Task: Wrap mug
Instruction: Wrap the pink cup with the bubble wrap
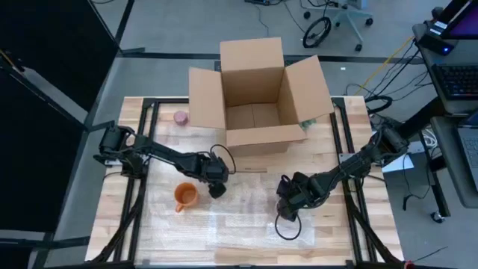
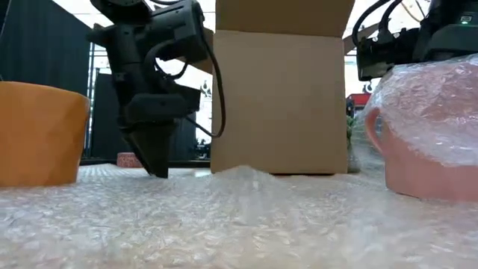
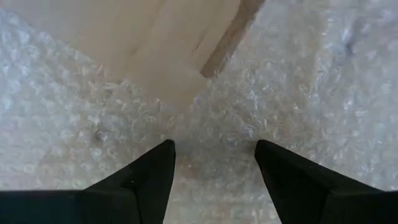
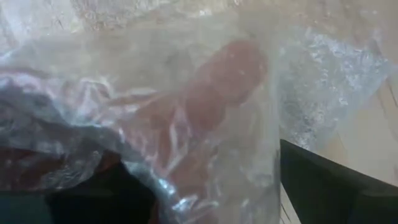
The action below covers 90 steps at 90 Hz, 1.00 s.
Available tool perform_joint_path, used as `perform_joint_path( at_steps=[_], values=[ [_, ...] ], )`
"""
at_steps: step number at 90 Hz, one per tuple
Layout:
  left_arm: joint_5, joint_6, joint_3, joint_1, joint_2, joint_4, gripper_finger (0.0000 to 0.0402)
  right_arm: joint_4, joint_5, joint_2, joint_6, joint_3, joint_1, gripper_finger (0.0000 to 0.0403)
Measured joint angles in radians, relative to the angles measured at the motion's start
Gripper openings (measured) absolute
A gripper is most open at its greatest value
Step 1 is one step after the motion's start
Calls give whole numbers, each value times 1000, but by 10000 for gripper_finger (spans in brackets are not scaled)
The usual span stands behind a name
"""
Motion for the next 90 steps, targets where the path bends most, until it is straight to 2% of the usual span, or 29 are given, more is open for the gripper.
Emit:
perform_joint_path(
  at_steps=[24,56,67,90],
  values=[
    [17,30,23,-23,-9,31,207,0,0,0,0,0,0,286],
    [22,77,28,-30,-9,21,76,0,0,0,0,0,0,286],
    [106,139,51,-30,-35,1,55,0,0,0,0,0,0,286],
    [266,314,118,-43,-103,-27,52,0,0,0,0,0,0,286]
  ],
)
